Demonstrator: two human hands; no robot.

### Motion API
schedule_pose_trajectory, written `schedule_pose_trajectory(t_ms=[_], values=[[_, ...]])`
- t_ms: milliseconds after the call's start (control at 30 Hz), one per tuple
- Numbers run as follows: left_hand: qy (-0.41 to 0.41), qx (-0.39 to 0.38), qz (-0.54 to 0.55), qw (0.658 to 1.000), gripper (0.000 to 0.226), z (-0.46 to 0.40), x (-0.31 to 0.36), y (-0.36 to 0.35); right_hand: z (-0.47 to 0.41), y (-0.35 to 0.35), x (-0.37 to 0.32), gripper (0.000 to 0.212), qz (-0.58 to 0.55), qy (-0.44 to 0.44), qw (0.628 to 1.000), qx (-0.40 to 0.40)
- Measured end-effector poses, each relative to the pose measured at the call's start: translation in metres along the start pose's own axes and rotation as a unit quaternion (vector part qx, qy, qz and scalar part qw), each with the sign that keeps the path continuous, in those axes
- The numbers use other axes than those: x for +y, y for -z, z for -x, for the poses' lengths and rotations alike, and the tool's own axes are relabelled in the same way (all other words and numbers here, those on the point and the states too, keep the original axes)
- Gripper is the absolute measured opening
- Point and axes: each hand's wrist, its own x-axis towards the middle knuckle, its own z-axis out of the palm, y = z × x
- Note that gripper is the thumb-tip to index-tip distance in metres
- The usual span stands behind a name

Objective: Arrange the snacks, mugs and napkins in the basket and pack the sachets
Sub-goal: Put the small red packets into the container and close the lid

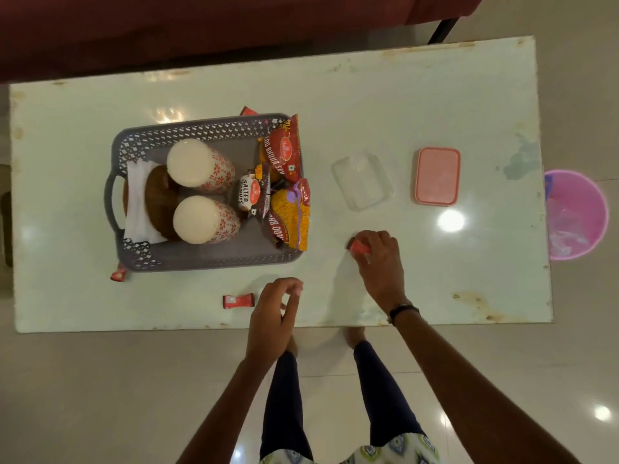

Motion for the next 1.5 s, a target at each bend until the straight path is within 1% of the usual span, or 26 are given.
schedule_pose_trajectory(t_ms=[67,167,200,267,367,433,500,600,700,800,867,900,967,1033,1100,1133,1233,1267,1300,1367,1433,1500], values=[[0.016,0.027,-0.021,0.999,0.019,0.009,-0.014,0.010,-0.005,0.001,0.001,0.019,0.009,-0.004,1.000,-0.023],[0.040,0.084,-0.095,0.991,0.019,0.016,-0.040,0.030,-0.011,0.009,0.005,0.020,0.012,-0.007,0.998,-0.064],[0.048,0.091,-0.123,0.987,0.022,0.017,-0.049,0.037,-0.011,0.013,0.005,0.020,0.003,-0.012,0.997,-0.072],[0.063,0.074,-0.159,0.983,0.029,0.017,-0.066,0.048,-0.006,0.018,0.008,0.018,-0.011,-0.015,0.997,-0.074],[0.074,0.019,-0.155,0.985,0.031,0.013,-0.084,0.054,0.008,0.017,0.007,0.015,-0.043,-0.024,0.997,-0.066],[0.073,0.010,-0.142,0.987,0.026,0.010,-0.091,0.054,0.017,0.012,0.003,0.015,-0.079,-0.040,0.994,-0.060],[0.085,0.020,-0.117,0.989,0.021,0.006,-0.092,0.053,0.026,0.005,-0.002,0.016,-0.104,-0.050,0.992,-0.055],[0.093,0.030,-0.034,0.995,0.014,0.004,-0.076,0.049,0.035,0.002,-0.012,0.016,-0.144,-0.069,0.986,-0.045],[0.038,-0.009,0.014,0.999,0.014,0.004,-0.037,0.036,0.033,0.009,-0.022,0.014,-0.191,-0.073,0.979,-0.011],[-0.018,-0.031,0.082,0.996,0.013,0.000,0.011,0.017,0.017,0.026,-0.034,0.018,-0.214,-0.049,0.974,0.057],[-0.021,-0.031,0.126,0.991,0.014,-0.008,0.040,0.005,-0.005,0.039,-0.043,0.022,-0.217,-0.035,0.971,0.093],[-0.014,-0.027,0.147,0.989,0.014,-0.013,0.052,-0.001,-0.019,0.045,-0.048,0.024,-0.216,-0.033,0.971,0.098],[0.008,-0.011,0.188,0.982,0.014,-0.027,0.074,-0.011,-0.044,0.056,-0.060,0.030,-0.200,-0.041,0.976,0.079],[0.036,0.009,0.220,0.975,0.016,-0.045,0.091,-0.019,-0.063,0.065,-0.067,0.037,-0.158,-0.054,0.984,0.054],[0.066,0.031,0.253,0.965,0.014,-0.064,0.106,-0.026,-0.066,0.074,-0.072,0.037,-0.133,-0.065,0.988,0.047],[0.075,0.040,0.271,0.959,0.012,-0.074,0.112,-0.028,-0.062,0.078,-0.073,0.033,-0.149,-0.074,0.986,0.030],[0.075,0.059,0.301,0.949,0.010,-0.096,0.126,-0.035,-0.039,0.083,-0.072,0.026,-0.255,-0.096,0.958,-0.085],[0.072,0.060,0.299,0.950,0.012,-0.100,0.129,-0.037,-0.033,0.083,-0.071,0.024,-0.276,-0.093,0.952,-0.098],[0.070,0.056,0.293,0.952,0.015,-0.104,0.130,-0.039,-0.029,0.082,-0.069,0.023,-0.285,-0.090,0.950,-0.089],[0.069,0.036,0.276,0.958,0.018,-0.108,0.132,-0.041,-0.033,0.081,-0.066,0.020,-0.285,-0.102,0.952,-0.043],[0.076,0.018,0.274,0.959,0.022,-0.112,0.133,-0.041,-0.045,0.082,-0.066,0.013,-0.262,-0.118,0.958,0.003],[0.083,0.022,0.274,0.958,0.022,-0.117,0.133,-0.038,-0.061,0.084,-0.066,0.009,-0.232,-0.115,0.965,0.043]])
